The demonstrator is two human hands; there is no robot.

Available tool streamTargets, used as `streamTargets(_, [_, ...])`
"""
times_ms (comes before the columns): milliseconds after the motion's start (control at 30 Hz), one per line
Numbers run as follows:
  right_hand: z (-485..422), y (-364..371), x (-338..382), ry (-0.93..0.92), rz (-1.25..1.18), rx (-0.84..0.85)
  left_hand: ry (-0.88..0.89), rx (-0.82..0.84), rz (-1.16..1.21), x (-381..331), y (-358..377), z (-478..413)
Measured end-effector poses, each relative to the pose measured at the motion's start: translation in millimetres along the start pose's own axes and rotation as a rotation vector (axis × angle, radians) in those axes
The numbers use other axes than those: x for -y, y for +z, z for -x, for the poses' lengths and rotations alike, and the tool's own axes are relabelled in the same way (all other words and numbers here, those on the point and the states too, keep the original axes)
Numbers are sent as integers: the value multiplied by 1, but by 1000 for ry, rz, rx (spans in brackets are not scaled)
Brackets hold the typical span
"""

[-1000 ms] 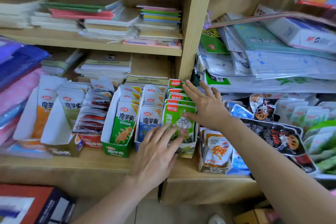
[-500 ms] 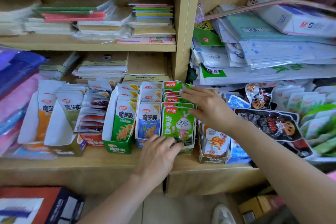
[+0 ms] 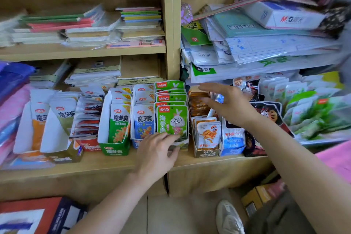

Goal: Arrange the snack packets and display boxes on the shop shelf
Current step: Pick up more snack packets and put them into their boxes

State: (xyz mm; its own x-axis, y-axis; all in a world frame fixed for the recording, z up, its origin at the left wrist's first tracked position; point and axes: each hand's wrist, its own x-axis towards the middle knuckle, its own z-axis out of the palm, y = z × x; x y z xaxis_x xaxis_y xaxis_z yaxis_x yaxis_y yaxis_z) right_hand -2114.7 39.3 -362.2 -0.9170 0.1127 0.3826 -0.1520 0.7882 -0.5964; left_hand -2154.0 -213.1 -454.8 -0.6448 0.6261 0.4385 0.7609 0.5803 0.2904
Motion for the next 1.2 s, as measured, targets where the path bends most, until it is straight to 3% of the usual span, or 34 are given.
streamTargets(233, [91, -19, 9, 164, 85, -71, -87, 44, 223, -41, -34, -18])
streamTargets(500, [158, 33, -11, 431, 20, -63, 40, 275, 113, -63, -19, -50])
streamTargets(633, [165, 55, -24, 378, -19, -4, -16, 252, 129, -56, 10, -60])
streamTargets(800, [148, 60, -27, 309, -99, -195, 32, 193, 131, -47, 24, -73])
streamTargets(933, [136, 58, -21, 223, -80, -317, 45, 153, 288, -49, 15, -68])
streamTargets(1200, [136, 63, -32, 73, -13, -140, 269, 178, 486, -41, 14, -29])
